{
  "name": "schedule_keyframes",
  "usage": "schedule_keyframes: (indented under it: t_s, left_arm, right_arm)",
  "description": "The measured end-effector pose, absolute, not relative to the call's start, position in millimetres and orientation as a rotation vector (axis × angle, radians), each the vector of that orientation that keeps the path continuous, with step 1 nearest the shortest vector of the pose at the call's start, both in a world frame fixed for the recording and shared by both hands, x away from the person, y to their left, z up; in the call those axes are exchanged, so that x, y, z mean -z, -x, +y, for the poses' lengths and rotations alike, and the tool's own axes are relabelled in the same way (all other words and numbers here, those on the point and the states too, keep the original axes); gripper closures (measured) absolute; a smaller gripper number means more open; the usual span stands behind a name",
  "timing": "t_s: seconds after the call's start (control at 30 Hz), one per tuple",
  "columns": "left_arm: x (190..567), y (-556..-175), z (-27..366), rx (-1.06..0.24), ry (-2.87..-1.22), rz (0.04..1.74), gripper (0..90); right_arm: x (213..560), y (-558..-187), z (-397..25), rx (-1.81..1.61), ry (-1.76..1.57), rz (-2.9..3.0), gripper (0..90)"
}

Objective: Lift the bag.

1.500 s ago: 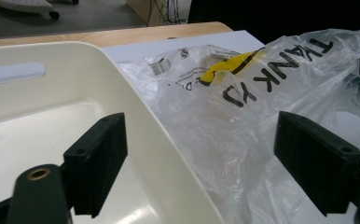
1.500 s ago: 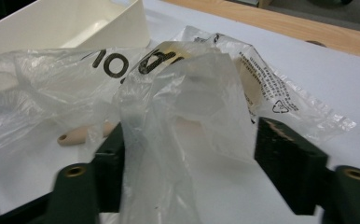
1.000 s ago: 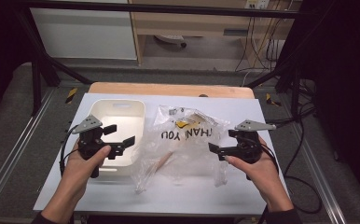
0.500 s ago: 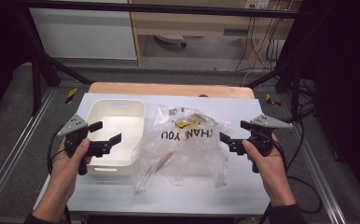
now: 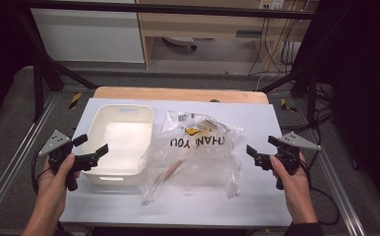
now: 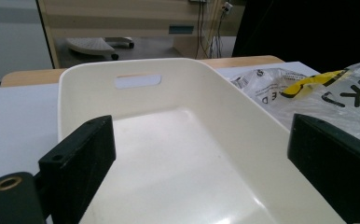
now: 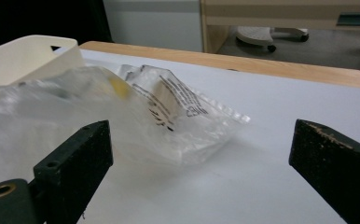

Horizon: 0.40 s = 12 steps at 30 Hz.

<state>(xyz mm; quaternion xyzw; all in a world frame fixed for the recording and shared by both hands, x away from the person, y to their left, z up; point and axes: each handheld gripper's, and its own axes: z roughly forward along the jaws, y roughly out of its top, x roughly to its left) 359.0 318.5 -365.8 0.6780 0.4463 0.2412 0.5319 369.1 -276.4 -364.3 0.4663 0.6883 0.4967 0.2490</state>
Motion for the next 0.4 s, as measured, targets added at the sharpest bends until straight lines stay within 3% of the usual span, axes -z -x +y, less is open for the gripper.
schedule_keyframes:
  t_s: [0.4]
  left_arm:
    - [389, -339, 347, -0.606, -1.520, 1.096, 7.1]
  right_arm:
    - [419, -353, -296, -1.287, -1.335, 1.824, 6.4]
